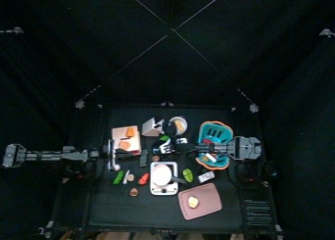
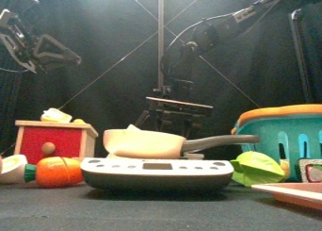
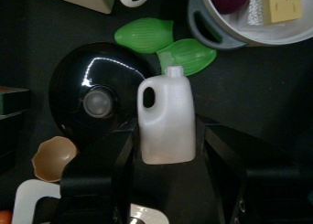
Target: Grab detergent
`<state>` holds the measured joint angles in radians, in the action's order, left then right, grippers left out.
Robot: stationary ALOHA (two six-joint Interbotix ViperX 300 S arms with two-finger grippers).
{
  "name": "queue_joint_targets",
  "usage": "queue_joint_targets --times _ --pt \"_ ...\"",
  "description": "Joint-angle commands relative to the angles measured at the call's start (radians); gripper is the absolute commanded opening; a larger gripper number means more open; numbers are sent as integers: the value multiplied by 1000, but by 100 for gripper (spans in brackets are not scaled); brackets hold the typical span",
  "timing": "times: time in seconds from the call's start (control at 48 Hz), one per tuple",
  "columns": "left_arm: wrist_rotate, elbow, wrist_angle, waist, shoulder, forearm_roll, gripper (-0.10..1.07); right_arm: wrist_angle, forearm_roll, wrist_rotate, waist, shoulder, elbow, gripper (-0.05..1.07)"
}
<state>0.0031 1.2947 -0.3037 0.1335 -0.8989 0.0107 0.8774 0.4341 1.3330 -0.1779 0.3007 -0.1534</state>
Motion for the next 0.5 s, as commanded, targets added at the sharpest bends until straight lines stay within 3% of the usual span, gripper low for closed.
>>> queue_joint_targets --times 0.0,0.479 --pt "0 -18 -3 6 0 0 36 -9 3 0 2 -48 23 52" --pt "-5 -11 -3 6 0 0 36 -11 26 -2 25 -67 20 52"
